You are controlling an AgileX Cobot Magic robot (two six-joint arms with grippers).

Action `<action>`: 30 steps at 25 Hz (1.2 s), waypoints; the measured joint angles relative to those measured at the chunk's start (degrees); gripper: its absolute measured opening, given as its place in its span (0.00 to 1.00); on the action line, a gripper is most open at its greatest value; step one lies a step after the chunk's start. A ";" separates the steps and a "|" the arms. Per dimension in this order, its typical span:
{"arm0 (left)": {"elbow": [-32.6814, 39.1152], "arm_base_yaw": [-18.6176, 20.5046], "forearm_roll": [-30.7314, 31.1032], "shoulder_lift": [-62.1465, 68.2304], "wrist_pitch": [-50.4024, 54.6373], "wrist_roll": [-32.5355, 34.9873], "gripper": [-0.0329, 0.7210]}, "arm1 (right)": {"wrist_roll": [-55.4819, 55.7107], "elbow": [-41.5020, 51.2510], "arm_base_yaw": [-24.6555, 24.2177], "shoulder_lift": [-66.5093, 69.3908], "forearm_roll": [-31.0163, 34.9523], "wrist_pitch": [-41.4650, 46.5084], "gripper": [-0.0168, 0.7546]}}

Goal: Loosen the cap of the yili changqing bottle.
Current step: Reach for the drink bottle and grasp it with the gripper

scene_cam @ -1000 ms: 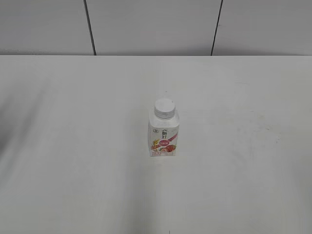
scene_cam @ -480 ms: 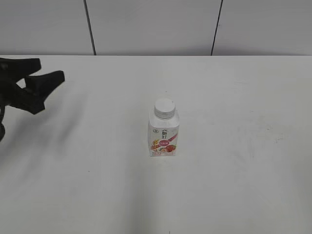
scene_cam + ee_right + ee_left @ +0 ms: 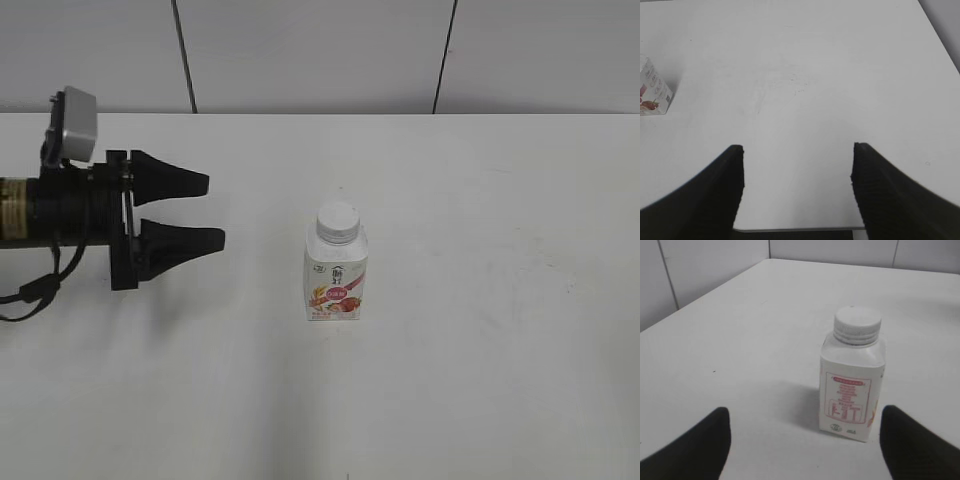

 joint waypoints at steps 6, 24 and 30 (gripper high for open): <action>-5.59 -7.50 1.06 2.39 2.14 -1.98 0.82 | 0.00 0.00 0.00 0.00 0.00 0.00 0.71; -12.28 -15.49 0.00 9.73 5.16 -4.07 0.82 | 0.00 0.00 0.00 0.00 0.00 0.00 0.71; -12.28 -17.68 -3.21 9.78 8.82 -4.07 0.82 | 0.00 0.00 0.00 0.00 0.00 0.00 0.71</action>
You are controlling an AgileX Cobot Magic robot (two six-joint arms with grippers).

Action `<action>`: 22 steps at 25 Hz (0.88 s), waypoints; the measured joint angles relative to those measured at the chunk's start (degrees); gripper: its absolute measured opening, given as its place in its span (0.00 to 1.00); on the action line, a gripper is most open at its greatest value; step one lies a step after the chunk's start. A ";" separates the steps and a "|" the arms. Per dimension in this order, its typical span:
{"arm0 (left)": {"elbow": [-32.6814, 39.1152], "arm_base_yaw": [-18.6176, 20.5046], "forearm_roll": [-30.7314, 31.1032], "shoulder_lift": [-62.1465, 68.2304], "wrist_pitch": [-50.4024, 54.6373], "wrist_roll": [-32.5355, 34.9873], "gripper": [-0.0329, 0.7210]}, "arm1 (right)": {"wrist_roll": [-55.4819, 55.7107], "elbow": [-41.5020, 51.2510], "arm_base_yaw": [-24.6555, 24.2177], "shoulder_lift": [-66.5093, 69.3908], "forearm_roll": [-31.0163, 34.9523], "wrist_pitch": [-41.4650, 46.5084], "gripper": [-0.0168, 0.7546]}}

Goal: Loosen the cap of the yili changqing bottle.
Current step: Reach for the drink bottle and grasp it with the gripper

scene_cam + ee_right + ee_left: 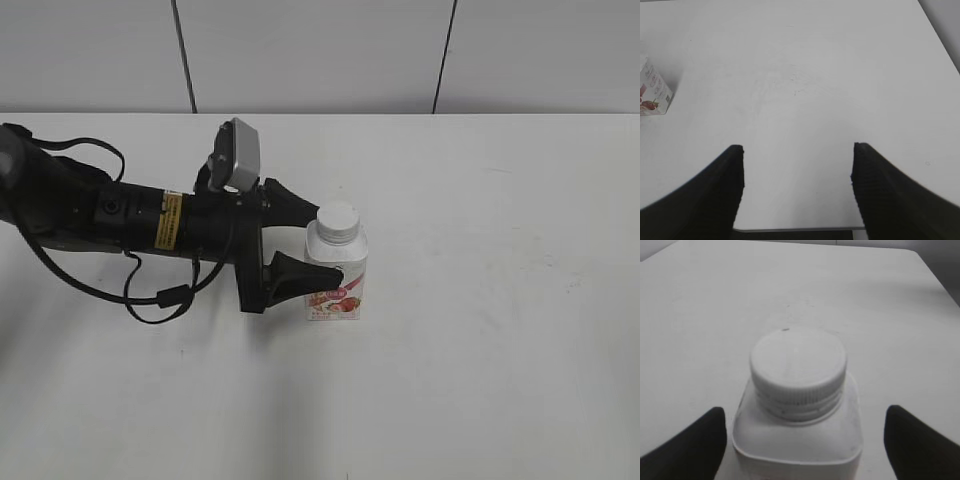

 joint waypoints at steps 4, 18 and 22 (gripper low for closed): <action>0.00 0.00 -0.25 0.00 0.53 0.00 0.80 | 0.00 0.00 0.00 0.00 0.00 0.00 0.71; 0.00 0.00 0.12 0.00 3.43 0.00 0.73 | 0.00 0.00 0.00 0.00 0.00 0.00 0.71; 0.00 -0.08 0.38 0.01 3.42 0.00 0.59 | 0.00 0.00 0.00 0.00 0.00 0.00 0.71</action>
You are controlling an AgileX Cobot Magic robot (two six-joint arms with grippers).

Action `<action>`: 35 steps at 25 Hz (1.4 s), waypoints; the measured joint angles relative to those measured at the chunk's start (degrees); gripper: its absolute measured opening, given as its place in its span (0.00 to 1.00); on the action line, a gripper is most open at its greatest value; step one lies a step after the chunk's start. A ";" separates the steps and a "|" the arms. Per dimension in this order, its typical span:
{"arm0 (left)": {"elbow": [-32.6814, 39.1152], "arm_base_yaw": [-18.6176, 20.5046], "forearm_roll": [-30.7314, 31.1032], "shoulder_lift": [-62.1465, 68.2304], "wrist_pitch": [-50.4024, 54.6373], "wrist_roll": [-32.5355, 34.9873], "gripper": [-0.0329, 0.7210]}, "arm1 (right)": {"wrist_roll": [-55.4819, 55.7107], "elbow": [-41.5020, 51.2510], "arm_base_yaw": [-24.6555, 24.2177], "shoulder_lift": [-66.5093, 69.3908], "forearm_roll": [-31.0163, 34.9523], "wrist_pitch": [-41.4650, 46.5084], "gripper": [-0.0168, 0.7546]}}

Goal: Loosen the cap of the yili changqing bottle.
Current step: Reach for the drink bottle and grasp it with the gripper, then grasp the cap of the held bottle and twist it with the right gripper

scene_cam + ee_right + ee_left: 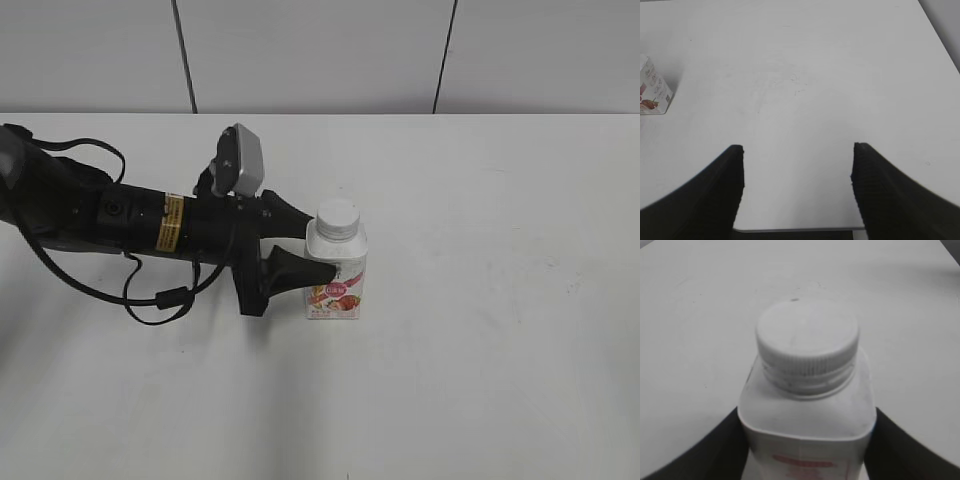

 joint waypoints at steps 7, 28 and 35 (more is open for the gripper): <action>0.00 -0.01 -0.05 0.05 0.05 0.00 0.58 | 0.00 -3.17 0.00 10.63 0.00 -2.18 0.71; -0.44 -0.05 3.24 0.05 -0.54 0.76 0.58 | -3.45 -32.42 0.00 71.63 6.69 6.61 0.64; -0.44 -0.05 3.30 0.05 -0.65 0.81 0.58 | -7.67 -38.25 0.00 80.59 8.47 7.10 0.63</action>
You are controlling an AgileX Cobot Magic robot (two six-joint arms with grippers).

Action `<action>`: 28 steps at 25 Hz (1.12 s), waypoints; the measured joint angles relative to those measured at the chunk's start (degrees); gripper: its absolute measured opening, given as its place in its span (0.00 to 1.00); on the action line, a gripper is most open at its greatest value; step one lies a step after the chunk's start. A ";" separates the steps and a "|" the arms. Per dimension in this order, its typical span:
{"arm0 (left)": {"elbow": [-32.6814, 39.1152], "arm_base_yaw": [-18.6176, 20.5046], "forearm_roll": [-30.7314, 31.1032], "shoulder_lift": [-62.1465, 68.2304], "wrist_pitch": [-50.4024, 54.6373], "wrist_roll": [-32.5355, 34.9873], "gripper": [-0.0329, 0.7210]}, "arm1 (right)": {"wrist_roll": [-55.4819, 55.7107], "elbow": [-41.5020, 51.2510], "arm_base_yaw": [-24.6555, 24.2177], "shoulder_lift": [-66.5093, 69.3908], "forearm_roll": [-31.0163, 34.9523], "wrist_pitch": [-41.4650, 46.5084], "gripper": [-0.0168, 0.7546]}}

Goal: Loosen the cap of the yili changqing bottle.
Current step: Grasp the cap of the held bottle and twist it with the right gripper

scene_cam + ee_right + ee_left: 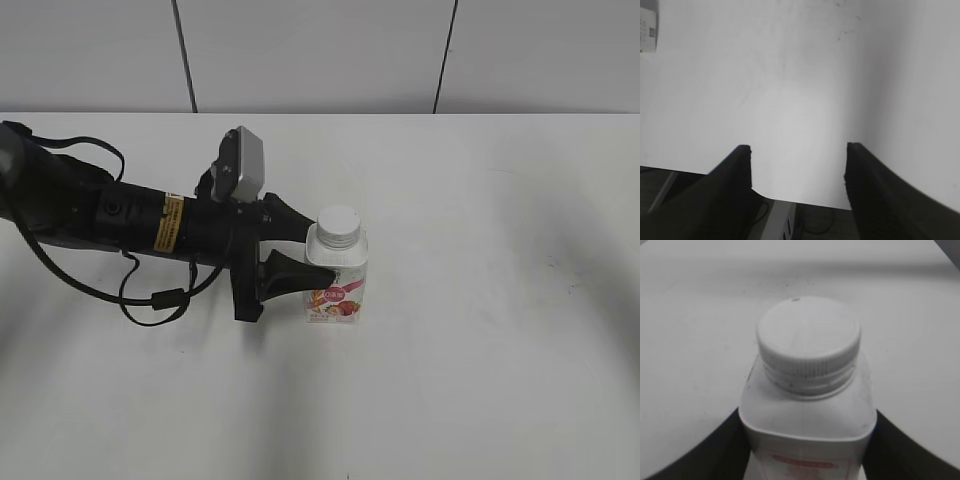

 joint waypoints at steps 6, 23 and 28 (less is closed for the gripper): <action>-0.01 0.00 0.11 0.00 -0.08 0.00 0.58 | -4.41 -4.66 1.03 6.97 4.29 0.11 0.63; -0.01 0.00 0.21 0.00 -0.07 0.00 0.58 | -21.24 -23.13 26.78 23.70 0.17 0.22 0.63; -0.01 0.00 0.21 0.00 -0.09 0.00 0.58 | -24.57 -23.67 29.14 25.14 -0.01 0.27 0.63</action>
